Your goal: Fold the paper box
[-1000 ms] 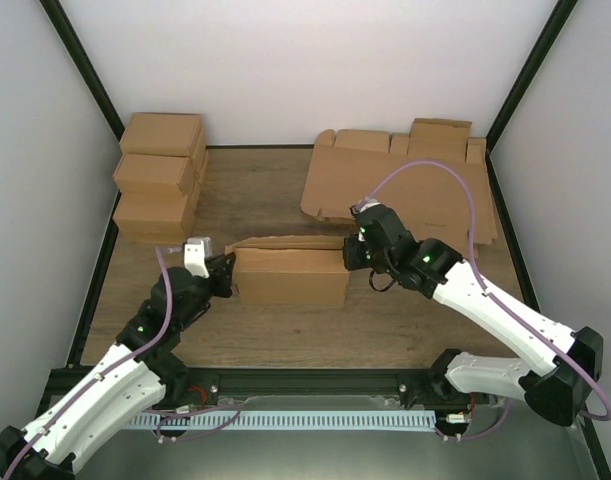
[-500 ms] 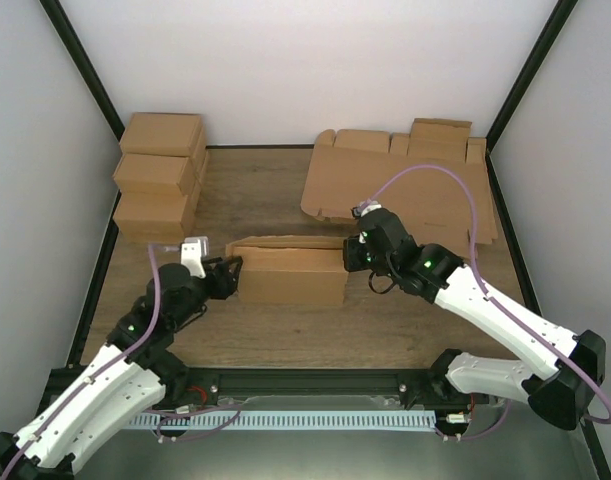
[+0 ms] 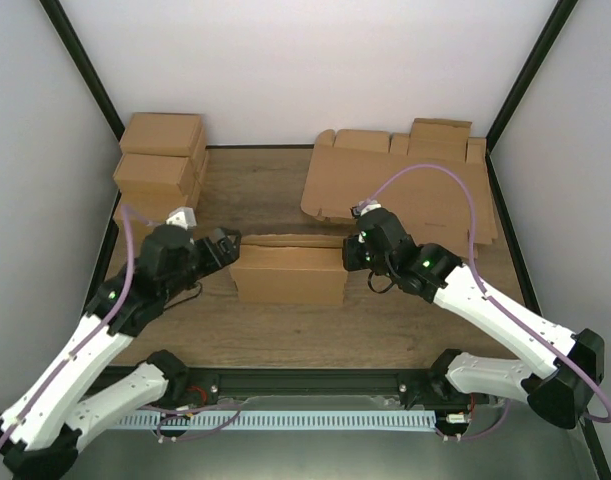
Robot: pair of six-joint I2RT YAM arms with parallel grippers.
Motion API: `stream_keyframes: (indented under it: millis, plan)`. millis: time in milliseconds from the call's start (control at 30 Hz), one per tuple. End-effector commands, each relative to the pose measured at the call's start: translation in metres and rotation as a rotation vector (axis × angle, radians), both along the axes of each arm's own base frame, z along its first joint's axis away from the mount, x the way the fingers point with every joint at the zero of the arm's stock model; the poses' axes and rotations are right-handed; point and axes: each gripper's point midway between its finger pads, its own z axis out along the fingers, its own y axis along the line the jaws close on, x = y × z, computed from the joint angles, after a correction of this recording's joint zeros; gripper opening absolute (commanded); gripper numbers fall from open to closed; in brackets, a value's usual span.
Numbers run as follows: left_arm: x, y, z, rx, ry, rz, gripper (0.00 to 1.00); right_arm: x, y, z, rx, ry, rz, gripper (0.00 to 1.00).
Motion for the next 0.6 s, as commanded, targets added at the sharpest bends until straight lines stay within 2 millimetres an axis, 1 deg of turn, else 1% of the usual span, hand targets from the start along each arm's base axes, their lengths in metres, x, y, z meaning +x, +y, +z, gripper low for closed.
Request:
stream_keyframes:
  millis: [0, 100, 167, 233, 333, 467, 567]
  plan:
    - [0.001, 0.002, -0.025, -0.011, 0.203, 0.089, 1.00, -0.036, -0.013, -0.056, -0.147, 0.210, 0.051, 0.01]
    - [0.002, -0.014, -0.015, -0.137, 0.172, 0.041, 1.00, -0.036, -0.013, -0.058, -0.147, 0.214, 0.051, 0.01]
    - [0.001, -0.018, -0.016, -0.231, 0.164, 0.040, 0.97, -0.036, -0.012, -0.059, -0.145, 0.216, 0.056, 0.01]
    - [0.002, -0.017, -0.023, -0.278, 0.177, 0.064, 0.91, -0.037, -0.011, -0.060, -0.145, 0.218, 0.061, 0.01]
    - [0.003, -0.010, -0.031, -0.285, 0.194, 0.099, 0.85, -0.037, -0.010, -0.059, -0.144, 0.217, 0.069, 0.01]
    - [0.005, -0.010, -0.038, -0.299, 0.228, 0.111, 0.83, -0.036, -0.008, -0.058, -0.145, 0.214, 0.078, 0.01]
    - [0.007, -0.003, -0.048, -0.296, 0.280, 0.161, 0.82, -0.036, -0.007, -0.058, -0.148, 0.212, 0.089, 0.01]
